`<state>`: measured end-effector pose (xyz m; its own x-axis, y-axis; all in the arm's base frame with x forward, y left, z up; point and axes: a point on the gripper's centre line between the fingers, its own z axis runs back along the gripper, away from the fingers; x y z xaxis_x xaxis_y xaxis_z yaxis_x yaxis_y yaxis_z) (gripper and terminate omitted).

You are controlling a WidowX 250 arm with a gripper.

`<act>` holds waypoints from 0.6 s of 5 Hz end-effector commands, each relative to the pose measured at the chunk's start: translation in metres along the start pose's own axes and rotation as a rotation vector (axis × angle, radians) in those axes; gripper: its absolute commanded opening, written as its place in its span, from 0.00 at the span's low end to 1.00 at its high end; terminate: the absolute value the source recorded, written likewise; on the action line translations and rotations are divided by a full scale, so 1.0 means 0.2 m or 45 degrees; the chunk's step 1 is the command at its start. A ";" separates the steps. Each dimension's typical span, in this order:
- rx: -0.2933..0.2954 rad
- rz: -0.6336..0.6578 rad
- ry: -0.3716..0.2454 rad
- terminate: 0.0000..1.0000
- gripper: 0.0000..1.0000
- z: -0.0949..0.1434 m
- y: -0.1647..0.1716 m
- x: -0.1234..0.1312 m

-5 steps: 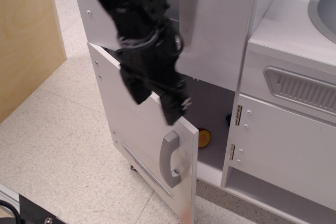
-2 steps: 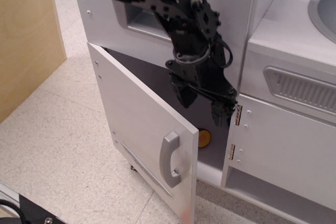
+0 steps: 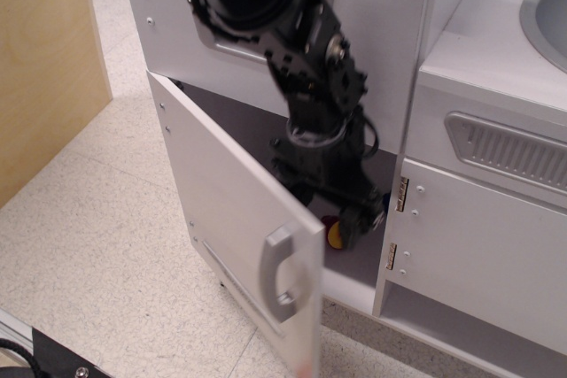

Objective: Open low fridge

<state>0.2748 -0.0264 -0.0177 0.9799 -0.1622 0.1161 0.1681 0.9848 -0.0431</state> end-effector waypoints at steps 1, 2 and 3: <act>0.086 -0.070 0.048 0.00 1.00 0.00 0.23 -0.23; 0.092 -0.116 0.036 0.00 1.00 0.04 0.34 -0.32; 0.112 -0.106 0.034 0.00 1.00 0.08 0.49 -0.37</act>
<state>0.2039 0.0744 -0.0306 0.9692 -0.2427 0.0427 0.2422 0.9701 0.0165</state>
